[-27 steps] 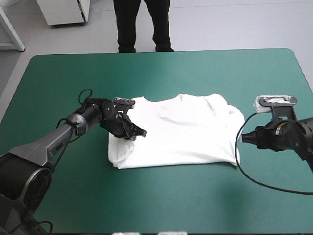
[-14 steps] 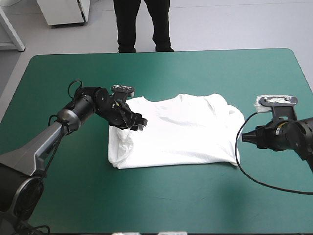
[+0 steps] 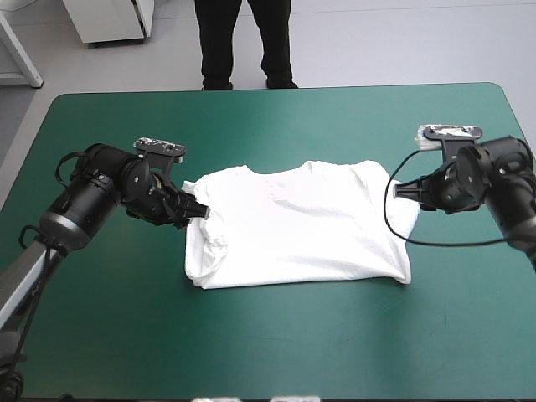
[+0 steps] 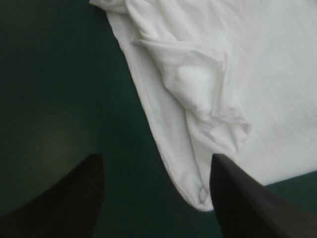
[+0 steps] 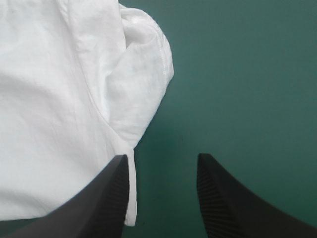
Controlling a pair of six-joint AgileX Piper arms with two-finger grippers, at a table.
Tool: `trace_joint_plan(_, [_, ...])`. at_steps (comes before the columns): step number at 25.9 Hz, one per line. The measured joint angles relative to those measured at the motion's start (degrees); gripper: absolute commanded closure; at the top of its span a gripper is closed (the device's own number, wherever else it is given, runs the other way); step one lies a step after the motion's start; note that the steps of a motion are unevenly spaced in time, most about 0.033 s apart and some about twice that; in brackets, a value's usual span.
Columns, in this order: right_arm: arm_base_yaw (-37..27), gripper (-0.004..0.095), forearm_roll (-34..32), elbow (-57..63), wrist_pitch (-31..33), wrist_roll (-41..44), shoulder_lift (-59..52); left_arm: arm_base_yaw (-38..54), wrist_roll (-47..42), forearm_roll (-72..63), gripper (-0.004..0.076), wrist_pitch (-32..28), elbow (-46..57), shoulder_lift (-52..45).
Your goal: Fold the cloth
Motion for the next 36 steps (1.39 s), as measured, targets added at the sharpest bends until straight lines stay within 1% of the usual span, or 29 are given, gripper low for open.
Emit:
trace_joint_plan(3, [-3.5, 0.0494, 3.2, -3.6, 0.5, -1.9, 6.2, 0.0, -1.3, 1.4, 0.0273, 0.6, 2.0, -2.4])
trace_joint_plan(6, [-7.6, 0.0489, 6.9, -5.2, -0.3, -4.1, 10.2, 0.0, -2.9, 2.4, 0.0273, 0.6, 5.5, -5.1])
trace_joint_plan(8, [-9.1, 0.047, 8.5, -5.4, -0.8, -5.3, 12.2, 0.0, -3.3, 2.7, 0.0273, 0.7, 7.7, -6.4])
trace_joint_plan(13, [-9.6, 0.0433, 10.6, -5.5, -3.4, -7.9, 16.2, 0.0, -3.4, 3.0, 0.0273, 0.3, 9.1, -6.8])
trace_joint_plan(29, [-9.6, 0.0436, 11.0, -5.6, -9.5, -8.5, 29.5, 0.0, -3.4, 3.0, 0.0273, 0.0, 9.0, -6.8])
trace_joint_plan(31, [-9.6, 0.0486, 11.4, -5.9, -9.6, -8.5, 30.6, 0.0, -3.4, 3.0, 0.0273, -0.1, 9.0, -6.8])
trace_joint_plan(32, [-9.6, 0.0583, 11.6, -6.0, -9.5, -8.5, 30.8, 0.0, -3.4, 3.0, 0.0281, -0.1, 9.0, -6.8])
trace_joint_plan(33, [-9.6, 0.0655, 11.5, -6.3, -9.2, -8.6, 30.9, 0.0, -3.4, 3.0, 0.0287, -0.1, 9.0, -6.8])
trace_joint_plan(34, [-9.5, 0.0811, 11.2, -6.3, -9.2, -8.7, 31.0, 0.0, -3.4, 3.0, 0.0301, -0.1, 9.0, -6.8])
trace_joint_plan(35, [-9.3, 0.0928, 10.7, -6.5, -9.1, -8.7, 31.2, 0.0, -3.4, 3.0, 0.0314, -0.1, 9.0, -6.8])
trace_joint_plan(36, [-8.9, 0.0923, 10.2, -6.5, -9.1, -8.7, 31.3, 0.0, -3.4, 3.0, 0.0327, -0.1, 9.0, -6.8])
